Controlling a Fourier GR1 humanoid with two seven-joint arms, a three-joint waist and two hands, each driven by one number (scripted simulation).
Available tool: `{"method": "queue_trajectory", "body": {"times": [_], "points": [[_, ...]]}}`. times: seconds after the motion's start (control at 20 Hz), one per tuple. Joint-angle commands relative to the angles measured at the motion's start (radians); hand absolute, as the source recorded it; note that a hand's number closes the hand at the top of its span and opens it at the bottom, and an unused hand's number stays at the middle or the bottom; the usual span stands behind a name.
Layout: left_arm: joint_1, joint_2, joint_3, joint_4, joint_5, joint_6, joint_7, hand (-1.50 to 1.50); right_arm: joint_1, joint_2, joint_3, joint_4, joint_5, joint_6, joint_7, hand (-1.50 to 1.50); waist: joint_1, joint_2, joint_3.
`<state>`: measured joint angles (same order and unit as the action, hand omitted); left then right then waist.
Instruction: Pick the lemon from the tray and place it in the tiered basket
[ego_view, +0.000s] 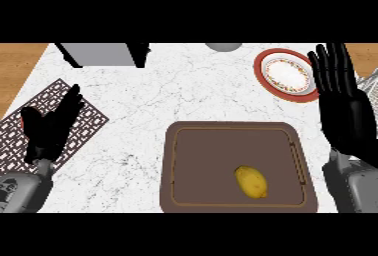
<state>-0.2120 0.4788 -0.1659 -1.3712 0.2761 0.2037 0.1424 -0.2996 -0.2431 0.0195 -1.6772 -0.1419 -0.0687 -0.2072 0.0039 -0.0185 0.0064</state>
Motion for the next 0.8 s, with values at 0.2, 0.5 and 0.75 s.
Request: {"method": "queue_trajectory", "body": {"times": [0.2, 0.5, 0.75], "points": [[0.085, 0.025, 0.002, 0.023, -0.002, -0.020, 0.004, 0.00, 0.220, 0.180, 0.154, 0.238, -0.356, 0.316, 0.084, 1.50, 0.084, 0.060, 0.007], [0.230, 0.035, 0.045, 0.034, 0.048, -0.072, -0.039, 0.00, 0.427, 0.121, 0.125, 0.321, -0.321, 0.498, -0.169, -1.50, 0.008, 0.018, -0.005], [0.193, 0.036, 0.042, 0.065, 0.035, -0.068, -0.044, 0.00, 0.357, -0.176, 0.158, 0.320, 0.096, 0.324, -0.098, -1.50, 0.008, 0.020, -0.011]]}}
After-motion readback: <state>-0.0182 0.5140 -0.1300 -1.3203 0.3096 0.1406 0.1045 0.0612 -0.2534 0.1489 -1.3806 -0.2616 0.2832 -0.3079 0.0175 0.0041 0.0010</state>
